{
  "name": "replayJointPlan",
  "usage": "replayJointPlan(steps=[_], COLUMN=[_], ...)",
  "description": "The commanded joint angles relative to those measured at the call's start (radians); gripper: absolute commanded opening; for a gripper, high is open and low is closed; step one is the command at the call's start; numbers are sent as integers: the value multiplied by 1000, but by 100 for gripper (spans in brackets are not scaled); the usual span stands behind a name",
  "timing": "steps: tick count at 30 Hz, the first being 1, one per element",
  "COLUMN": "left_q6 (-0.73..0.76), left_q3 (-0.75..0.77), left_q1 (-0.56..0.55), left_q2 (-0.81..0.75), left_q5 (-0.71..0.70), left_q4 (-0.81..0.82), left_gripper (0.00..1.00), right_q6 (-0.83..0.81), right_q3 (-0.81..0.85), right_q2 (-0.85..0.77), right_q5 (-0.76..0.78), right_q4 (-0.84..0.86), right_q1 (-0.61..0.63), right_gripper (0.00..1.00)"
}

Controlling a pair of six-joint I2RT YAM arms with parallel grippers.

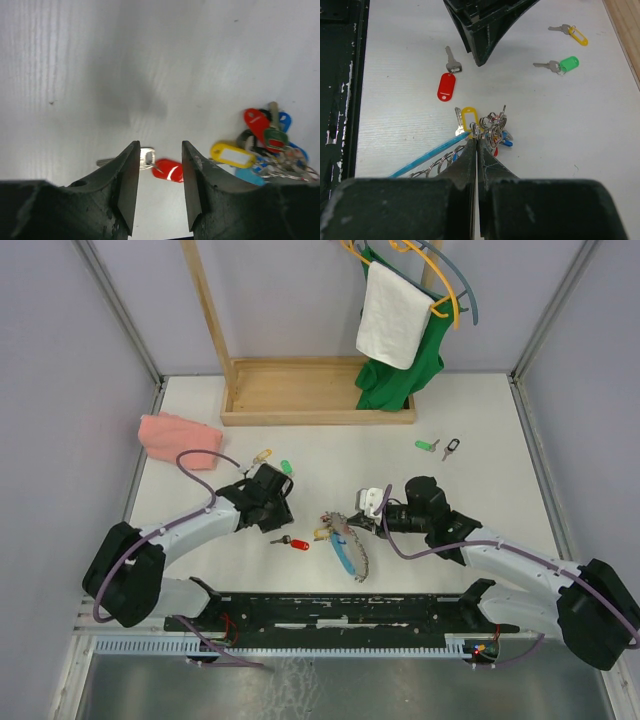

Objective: Put the keys on the keyring

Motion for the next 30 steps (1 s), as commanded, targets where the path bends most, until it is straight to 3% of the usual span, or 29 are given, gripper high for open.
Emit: replayJointPlan(steps=[1,6,19,30], left_q6=[57,56,-5,230], left_q3=[-82,-134,-146,-45], left_q1=[56,84,50,11], left_q2=[-21,-35,-90,-83], left_q5=[85,103,234,170], left_q4=[73,77,60,-20], left_gripper=[43,32,26,53], right_q6=[-9,-12,-16,-17], right_q3=[36,36,23,22], right_q2=[-32,-37,-63,-69], right_q5=[1,4,38,33], right_q4=[36,28,41,43], right_q1=[5,5,5,6], right_gripper=[1,1,1,1])
